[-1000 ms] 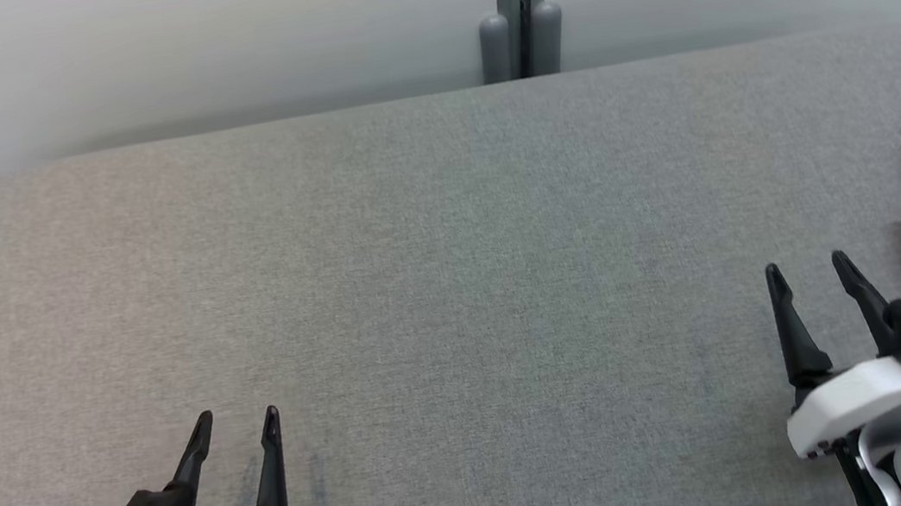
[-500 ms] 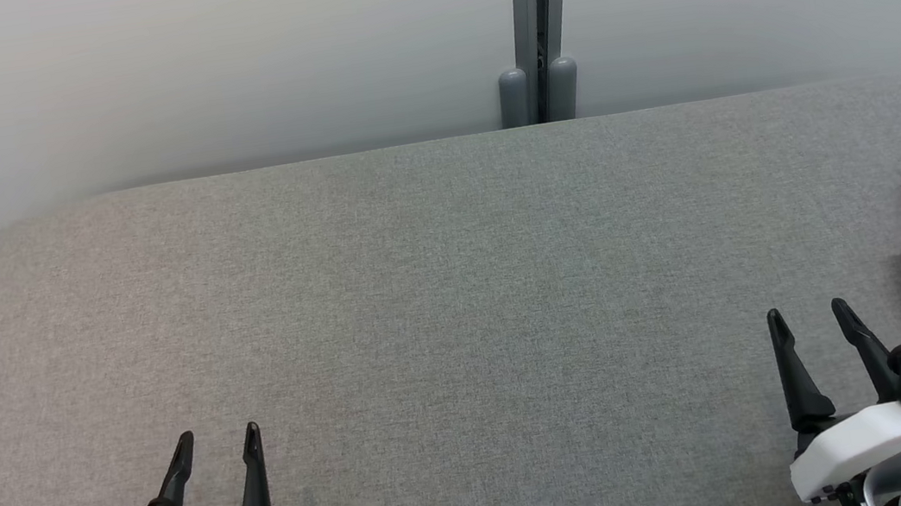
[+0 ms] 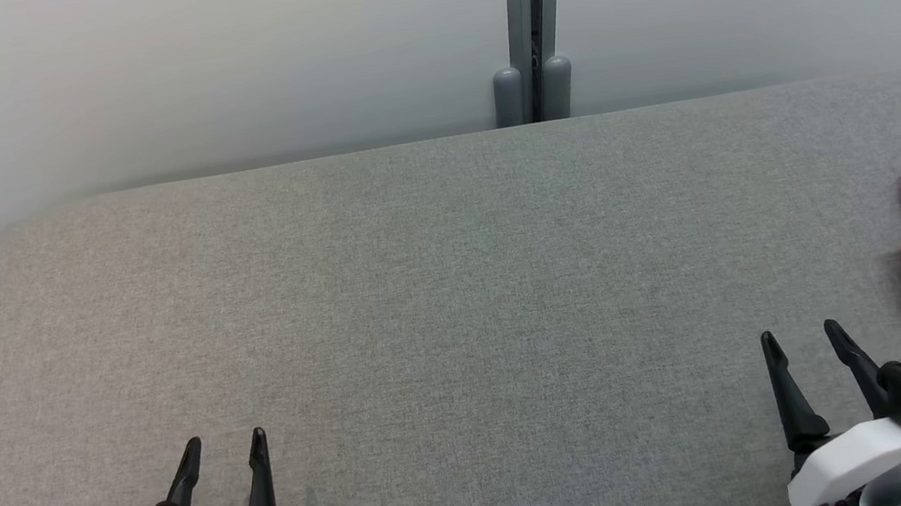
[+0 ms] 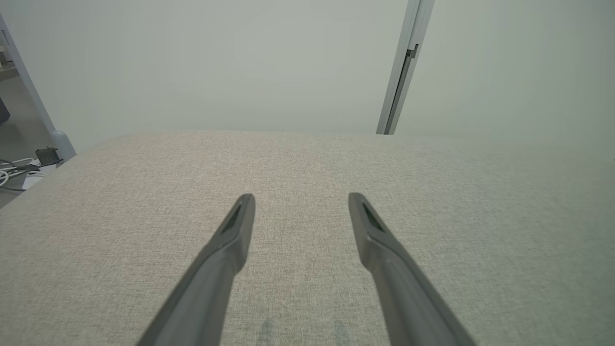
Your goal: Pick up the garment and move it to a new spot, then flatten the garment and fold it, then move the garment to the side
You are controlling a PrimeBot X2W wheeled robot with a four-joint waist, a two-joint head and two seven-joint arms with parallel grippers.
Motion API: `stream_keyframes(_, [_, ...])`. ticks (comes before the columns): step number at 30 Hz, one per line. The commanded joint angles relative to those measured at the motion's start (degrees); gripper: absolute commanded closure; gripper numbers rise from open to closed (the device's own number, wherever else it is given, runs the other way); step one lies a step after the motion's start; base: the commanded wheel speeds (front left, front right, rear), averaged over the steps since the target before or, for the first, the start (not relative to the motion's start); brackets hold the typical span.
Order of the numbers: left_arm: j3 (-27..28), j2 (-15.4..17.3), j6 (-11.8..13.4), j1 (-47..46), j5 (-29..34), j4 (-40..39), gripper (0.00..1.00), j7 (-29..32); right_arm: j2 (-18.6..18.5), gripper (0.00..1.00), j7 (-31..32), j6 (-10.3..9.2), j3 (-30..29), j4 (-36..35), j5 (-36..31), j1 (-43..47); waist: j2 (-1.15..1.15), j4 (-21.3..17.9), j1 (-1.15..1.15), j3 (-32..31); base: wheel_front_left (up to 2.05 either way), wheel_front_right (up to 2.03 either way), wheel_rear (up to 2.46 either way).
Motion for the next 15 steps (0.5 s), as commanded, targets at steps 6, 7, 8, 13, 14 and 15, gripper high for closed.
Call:
stream_keyframes(6, [-0.29,0.21,0.16,-0.65,-0.52,0.53,0.00,-0.24,-0.33,0.00,-0.27,0.00,0.34,1.77,0.82,-0.48,0.00,0.06,0.00,0.75,0.00,0.00,0.00])
stream_keyframes(7, [-0.31,0.20,0.17,-0.73,-0.54,0.55,0.00,-0.24,-0.37,0.00,-0.27,0.00,0.35,1.82,0.94,-0.67,0.00,0.06,0.00,0.85,0.00,0.00,0.00])
stream_keyframes(8, [-0.32,0.20,0.18,-0.75,-0.58,0.58,0.00,-0.24,-0.38,0.00,-0.27,0.00,0.40,1.84,0.98,-0.80,0.00,0.06,0.00,0.90,0.00,0.00,0.00])
stream_keyframes(13, [-0.33,0.21,0.07,-0.71,-0.67,0.87,0.00,-0.24,-0.36,0.00,-0.27,0.00,0.66,1.98,1.05,-0.79,0.00,-0.02,0.00,1.11,0.00,0.00,0.00])
stream_keyframes(14, [-0.37,0.21,0.02,-0.75,-0.65,0.93,0.00,-0.24,-0.36,0.00,-0.26,0.00,0.81,2.13,0.97,-0.83,0.00,-0.03,0.00,1.13,0.00,0.00,0.00])
stream_keyframes(15, [-0.42,0.21,-0.02,-0.80,-0.63,0.98,0.00,-0.24,-0.36,0.00,-0.27,0.00,0.89,2.25,0.89,-0.92,0.00,-0.05,0.00,1.16,0.00,0.00,0.00])
